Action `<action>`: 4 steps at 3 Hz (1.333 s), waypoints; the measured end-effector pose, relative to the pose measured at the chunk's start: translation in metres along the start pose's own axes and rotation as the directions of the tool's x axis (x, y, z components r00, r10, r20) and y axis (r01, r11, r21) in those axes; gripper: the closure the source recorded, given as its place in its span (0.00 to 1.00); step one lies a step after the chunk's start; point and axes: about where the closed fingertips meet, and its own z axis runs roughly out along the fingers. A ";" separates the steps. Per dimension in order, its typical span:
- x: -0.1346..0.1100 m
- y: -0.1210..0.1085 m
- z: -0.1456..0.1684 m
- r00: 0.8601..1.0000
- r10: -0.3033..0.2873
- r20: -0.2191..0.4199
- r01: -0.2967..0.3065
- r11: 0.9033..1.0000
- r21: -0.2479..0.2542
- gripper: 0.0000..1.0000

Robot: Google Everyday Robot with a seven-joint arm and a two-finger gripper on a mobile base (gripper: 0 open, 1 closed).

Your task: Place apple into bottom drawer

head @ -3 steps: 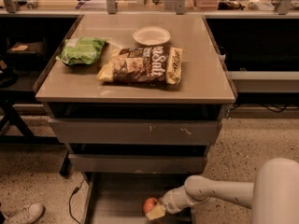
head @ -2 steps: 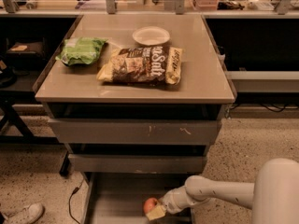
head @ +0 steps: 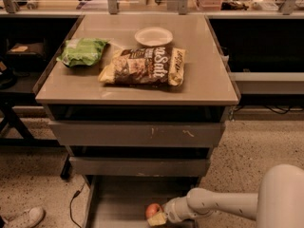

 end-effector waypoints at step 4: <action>0.008 -0.040 0.021 0.994 0.096 0.042 -0.103 0.973 0.206 1.00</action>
Offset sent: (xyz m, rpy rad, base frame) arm 0.0364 -0.0255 -0.0320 -0.1194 -0.0539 -0.2642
